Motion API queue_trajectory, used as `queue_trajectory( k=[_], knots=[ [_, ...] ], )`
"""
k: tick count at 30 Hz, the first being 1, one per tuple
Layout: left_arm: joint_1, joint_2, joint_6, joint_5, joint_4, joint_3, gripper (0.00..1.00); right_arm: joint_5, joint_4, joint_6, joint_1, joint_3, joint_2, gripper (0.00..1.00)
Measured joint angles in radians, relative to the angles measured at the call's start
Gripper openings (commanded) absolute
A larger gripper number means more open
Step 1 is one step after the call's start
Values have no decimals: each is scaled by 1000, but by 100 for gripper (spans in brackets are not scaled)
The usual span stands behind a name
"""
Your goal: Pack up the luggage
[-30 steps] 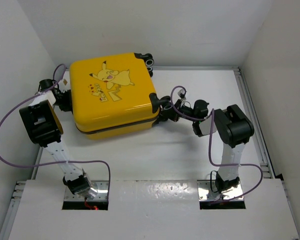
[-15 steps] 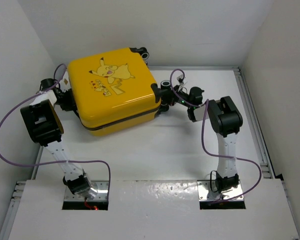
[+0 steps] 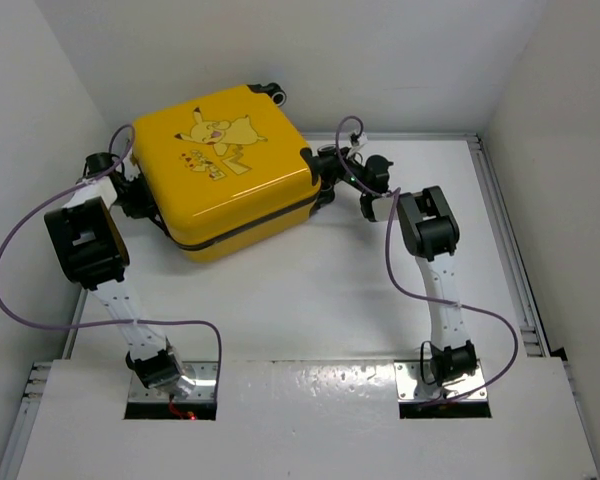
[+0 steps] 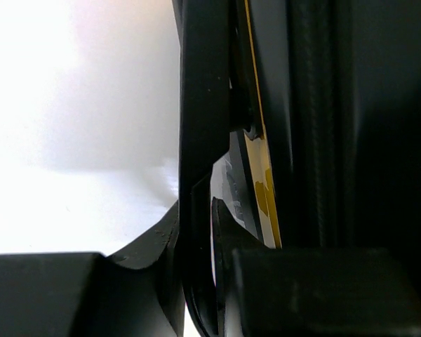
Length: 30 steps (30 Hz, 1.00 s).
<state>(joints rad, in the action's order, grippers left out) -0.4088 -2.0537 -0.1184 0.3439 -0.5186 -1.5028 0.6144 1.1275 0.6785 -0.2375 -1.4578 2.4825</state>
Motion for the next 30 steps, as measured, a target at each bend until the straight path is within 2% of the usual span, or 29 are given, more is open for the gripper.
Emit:
queue_trajectory(
  k=[11, 24, 25, 26, 27, 28, 30],
  knots=[
    [10, -7, -25, -33, 27, -12, 0, -66, -72, 66, -26, -352, 208, 0],
    [21, -20, -30, -58, 6, -40, 1, -212, -135, 24, -72, -624, 364, 1],
    [21, -21, -31, -59, 5, -41, 4, -217, -142, 19, -73, -633, 367, 6],
    [22, -21, -31, -59, 4, -42, 14, -221, -148, 16, -74, -635, 368, 12],
    [22, -22, -32, -59, 3, -44, 18, -227, -151, 14, -75, -635, 368, 22],
    [22, -22, -32, -58, 3, -44, 21, -242, -152, 15, -76, -627, 365, 44],
    [24, -20, -26, -53, 8, -45, 25, -317, -169, 13, -79, -558, 334, 58]
  ],
)
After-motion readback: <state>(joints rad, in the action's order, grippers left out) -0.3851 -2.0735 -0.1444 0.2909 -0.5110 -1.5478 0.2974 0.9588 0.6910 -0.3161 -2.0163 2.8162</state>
